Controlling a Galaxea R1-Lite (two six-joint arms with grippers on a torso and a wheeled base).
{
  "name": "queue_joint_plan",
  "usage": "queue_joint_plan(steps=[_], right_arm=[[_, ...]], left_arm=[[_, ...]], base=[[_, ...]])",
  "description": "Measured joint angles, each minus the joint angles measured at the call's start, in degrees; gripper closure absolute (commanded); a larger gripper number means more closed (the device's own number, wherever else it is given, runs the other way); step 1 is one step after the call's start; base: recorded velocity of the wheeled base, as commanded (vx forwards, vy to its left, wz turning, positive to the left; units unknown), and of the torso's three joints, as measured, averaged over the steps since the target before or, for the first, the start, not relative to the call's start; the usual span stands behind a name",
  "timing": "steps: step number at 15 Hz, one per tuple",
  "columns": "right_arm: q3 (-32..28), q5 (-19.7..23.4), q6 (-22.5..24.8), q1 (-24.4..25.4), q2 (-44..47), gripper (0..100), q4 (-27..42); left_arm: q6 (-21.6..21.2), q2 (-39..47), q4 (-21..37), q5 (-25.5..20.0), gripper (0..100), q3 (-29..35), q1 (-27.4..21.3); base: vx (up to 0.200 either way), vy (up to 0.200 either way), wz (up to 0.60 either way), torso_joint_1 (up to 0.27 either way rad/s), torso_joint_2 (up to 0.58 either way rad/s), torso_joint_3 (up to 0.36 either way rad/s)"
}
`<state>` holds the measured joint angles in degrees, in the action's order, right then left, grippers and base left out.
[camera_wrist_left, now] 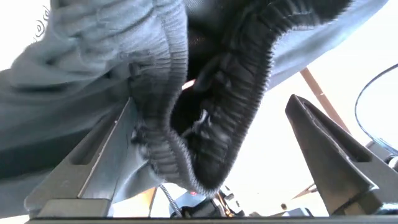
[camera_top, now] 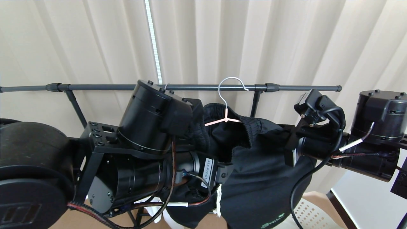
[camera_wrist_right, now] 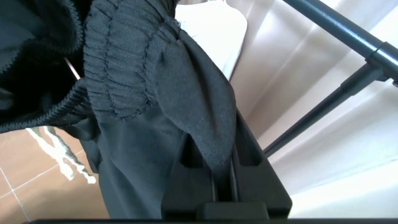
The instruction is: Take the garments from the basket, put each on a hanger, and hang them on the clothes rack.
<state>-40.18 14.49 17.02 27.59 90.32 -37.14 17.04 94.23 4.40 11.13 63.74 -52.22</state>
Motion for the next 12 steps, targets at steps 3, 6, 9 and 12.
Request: queue_joint_plan(steps=[3,6,9,12], right_arm=[[0.02,0.04,0.00,-0.44,0.02,100,0.01],[0.16,0.06,0.02,-0.83,0.09,100,0.04],[0.50,2.04,0.17,-0.88,0.09,100,0.06],[1.45,3.12,0.85,-1.21,-0.24,100,0.01]], left_arm=[[-2.51,-2.58,-0.24,-0.16,0,-1.37,-0.15],[-7.55,-6.06,-2.84,-0.46,0,-4.32,0.40],[-13.52,-9.40,-6.64,-4.40,0,-7.77,3.80],[-23.31,-11.98,-7.79,-16.49,0,-9.95,11.91]], base=[[0.000,0.000,0.00,0.000,0.00,0.000],[0.000,0.000,0.00,0.000,0.00,0.000],[0.000,0.000,0.00,0.000,0.00,0.000],[0.000,0.000,0.00,0.000,0.00,0.000]])
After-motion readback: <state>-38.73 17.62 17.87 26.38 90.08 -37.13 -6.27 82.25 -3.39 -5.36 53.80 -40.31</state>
